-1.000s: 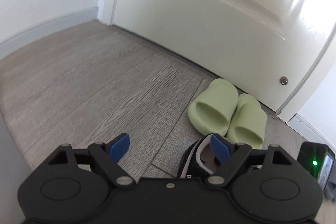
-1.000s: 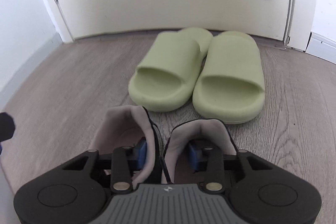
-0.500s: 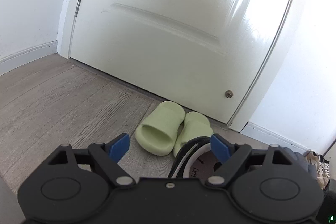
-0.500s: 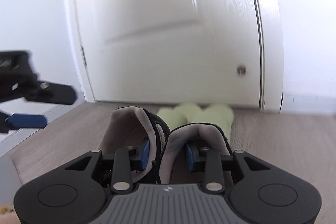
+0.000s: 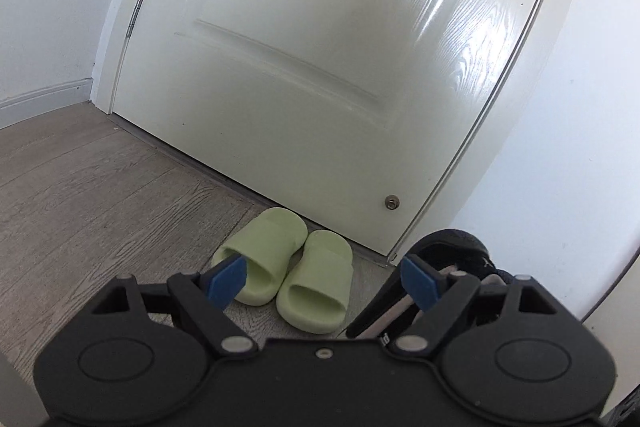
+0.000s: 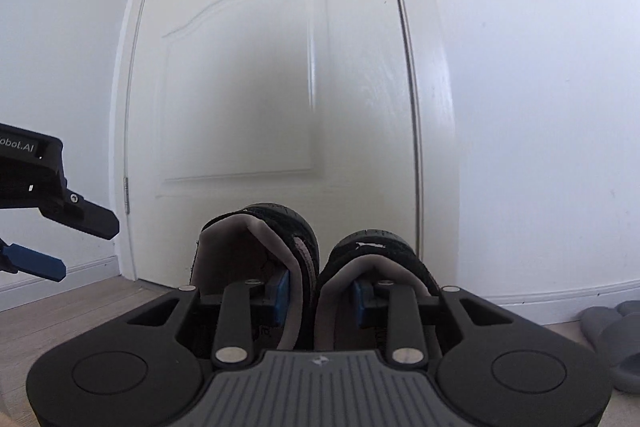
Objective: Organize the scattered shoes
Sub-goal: 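Carry the black Puma sneakers with the right gripper toward the grey slides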
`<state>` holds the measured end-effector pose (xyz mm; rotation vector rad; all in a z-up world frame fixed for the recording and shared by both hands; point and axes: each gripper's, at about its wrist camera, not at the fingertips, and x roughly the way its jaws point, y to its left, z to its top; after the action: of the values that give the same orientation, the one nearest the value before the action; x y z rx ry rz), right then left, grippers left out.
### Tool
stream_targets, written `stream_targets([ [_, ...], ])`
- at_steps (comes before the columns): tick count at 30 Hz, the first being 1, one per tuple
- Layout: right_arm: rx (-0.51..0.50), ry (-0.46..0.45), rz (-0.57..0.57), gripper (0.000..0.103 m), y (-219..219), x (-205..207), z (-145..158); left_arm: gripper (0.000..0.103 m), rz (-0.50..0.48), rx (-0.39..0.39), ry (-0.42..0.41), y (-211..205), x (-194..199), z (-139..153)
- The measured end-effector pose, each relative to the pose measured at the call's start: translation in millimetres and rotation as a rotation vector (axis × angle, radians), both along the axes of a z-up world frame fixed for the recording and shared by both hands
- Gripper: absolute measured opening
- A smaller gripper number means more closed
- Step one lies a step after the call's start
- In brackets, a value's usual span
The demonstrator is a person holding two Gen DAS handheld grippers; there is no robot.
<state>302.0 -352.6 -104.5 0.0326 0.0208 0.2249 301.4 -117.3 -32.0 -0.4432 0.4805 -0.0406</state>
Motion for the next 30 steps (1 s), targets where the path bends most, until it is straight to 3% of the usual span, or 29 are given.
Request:
stream_targets([
  [6, -0.035, -0.081, -0.094, 0.033, -38.2, -17.0, 13.9, 0.085, -0.101, 0.059, -0.003, -43.3, 10.1, 5.7],
  [18, -0.034, -0.061, -0.424, 0.033, -167.5, -69.0, 9.5, 0.085, -0.361, 0.101, -0.002, -155.4, 33.9, 5.5],
  [30, -0.023, -0.003, -0.799, 0.033, -309.9, -107.0, -3.0, 0.085, -0.707, 0.128, 0.070, -323.3, 53.2, -15.7],
])
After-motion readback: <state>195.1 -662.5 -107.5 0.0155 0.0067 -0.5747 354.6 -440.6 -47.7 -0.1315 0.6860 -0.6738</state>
